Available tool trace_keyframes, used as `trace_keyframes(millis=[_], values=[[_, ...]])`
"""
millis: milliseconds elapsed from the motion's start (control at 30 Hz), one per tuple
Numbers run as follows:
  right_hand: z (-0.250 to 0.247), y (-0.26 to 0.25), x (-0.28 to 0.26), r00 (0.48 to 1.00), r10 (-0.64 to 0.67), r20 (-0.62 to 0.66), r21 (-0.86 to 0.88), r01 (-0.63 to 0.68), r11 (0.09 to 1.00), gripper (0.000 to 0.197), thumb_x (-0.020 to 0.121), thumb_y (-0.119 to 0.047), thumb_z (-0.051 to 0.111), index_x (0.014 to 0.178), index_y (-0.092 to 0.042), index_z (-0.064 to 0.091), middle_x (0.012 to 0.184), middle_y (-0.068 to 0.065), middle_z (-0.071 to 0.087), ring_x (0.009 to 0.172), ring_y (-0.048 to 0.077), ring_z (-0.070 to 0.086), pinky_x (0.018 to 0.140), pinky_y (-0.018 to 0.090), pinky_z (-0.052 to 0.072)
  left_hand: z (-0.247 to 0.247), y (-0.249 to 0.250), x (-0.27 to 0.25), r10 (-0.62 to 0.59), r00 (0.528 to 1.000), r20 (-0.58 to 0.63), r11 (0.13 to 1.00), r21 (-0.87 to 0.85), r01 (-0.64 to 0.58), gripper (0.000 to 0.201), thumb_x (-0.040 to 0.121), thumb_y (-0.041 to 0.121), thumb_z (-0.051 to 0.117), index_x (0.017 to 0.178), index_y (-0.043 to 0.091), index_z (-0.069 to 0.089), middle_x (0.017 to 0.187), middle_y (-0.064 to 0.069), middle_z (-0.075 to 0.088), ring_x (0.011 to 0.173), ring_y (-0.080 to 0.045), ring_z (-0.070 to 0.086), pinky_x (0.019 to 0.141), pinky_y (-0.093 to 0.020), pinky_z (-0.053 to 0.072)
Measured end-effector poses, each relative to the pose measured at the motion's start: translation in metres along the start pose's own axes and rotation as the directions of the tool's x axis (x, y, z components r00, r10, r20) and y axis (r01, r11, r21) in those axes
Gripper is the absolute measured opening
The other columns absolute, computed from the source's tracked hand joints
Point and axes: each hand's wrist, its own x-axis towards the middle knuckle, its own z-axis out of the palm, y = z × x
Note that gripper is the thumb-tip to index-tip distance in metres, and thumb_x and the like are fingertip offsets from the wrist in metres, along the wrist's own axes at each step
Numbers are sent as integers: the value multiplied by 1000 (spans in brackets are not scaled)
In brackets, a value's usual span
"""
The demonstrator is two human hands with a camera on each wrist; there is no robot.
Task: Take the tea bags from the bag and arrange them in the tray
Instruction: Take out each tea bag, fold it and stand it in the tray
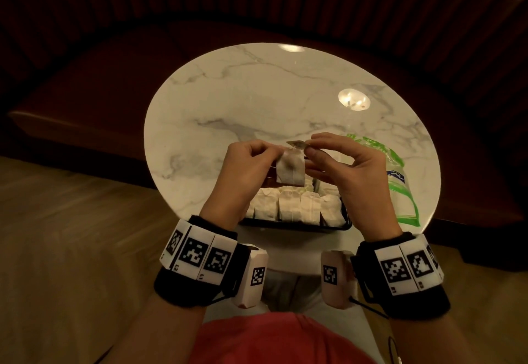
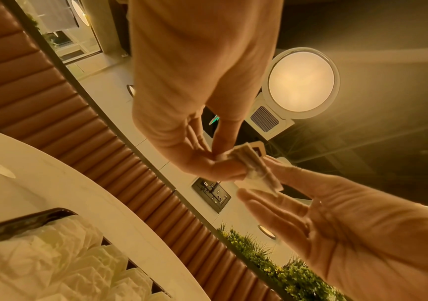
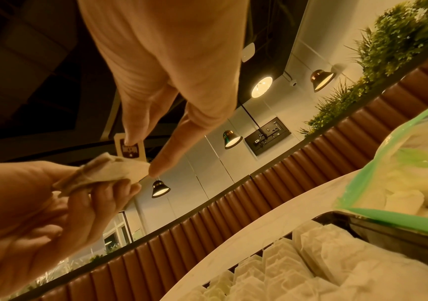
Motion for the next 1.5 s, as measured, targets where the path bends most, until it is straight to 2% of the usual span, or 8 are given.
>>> trace_keyframes(millis=[267,433,633,767,867,1067,1333,1500], values=[[9,2,-6,999,-25,44,-51,27,998,19,77,-7,76,93,-14,76,112,4,67,100,4,67,80,22,55,2,-2,1,36,999,-20,999,13,-35,17,97,8,57,90,5,72,84,-16,73,75,-26,73,63,-31,60],[6,6,-6,995,-46,84,-172,60,983,20,77,-14,77,95,-21,76,109,1,66,102,4,63,86,27,54,0,1,1,-3,1000,-30,996,-94,0,17,96,8,56,94,1,71,87,-15,72,76,-22,72,63,-28,59],[4,2,-5,994,-54,96,-230,75,970,23,78,-12,76,101,-16,75,108,3,65,96,-3,61,78,9,45,-1,6,-1,-39,998,52,988,-144,47,23,98,22,55,92,7,71,79,-6,74,71,-16,71,63,-27,57],[1,0,-5,996,-4,94,-150,18,989,17,83,-9,72,100,-10,76,109,5,65,97,6,66,78,16,51,-3,3,-2,30,996,86,995,-94,-21,16,92,7,63,105,3,71,97,-14,74,89,-28,72,74,-32,61],[2,0,-6,997,53,48,-32,-52,998,18,90,-7,65,107,-9,70,104,7,70,90,16,71,76,21,54,-4,3,-3,49,993,109,994,-100,-38,16,89,2,65,104,3,71,97,-16,74,90,-29,72,76,-34,61],[5,1,-5,992,123,14,70,-124,990,24,93,-7,62,116,-11,64,96,8,70,87,13,69,75,21,54,-5,1,-3,88,989,119,994,-80,-79,14,85,4,69,98,9,71,93,-11,74,86,-21,73,71,-30,61],[3,3,1,987,159,-11,7,-158,987,8,90,-14,66,93,-10,72,81,4,71,77,13,65,69,31,57,-3,0,-5,80,984,161,994,-89,-66,15,84,6,71,99,11,71,90,-8,75,78,-15,73,62,-20,54],[1,2,-1,991,133,0,-4,-133,991,7,89,-18,67,94,-14,68,81,-2,69,76,11,65,62,26,55,-4,0,-3,111,986,122,992,-67,-104,13,88,5,67,100,9,70,90,-11,75,81,-18,73,67,-24,58]])
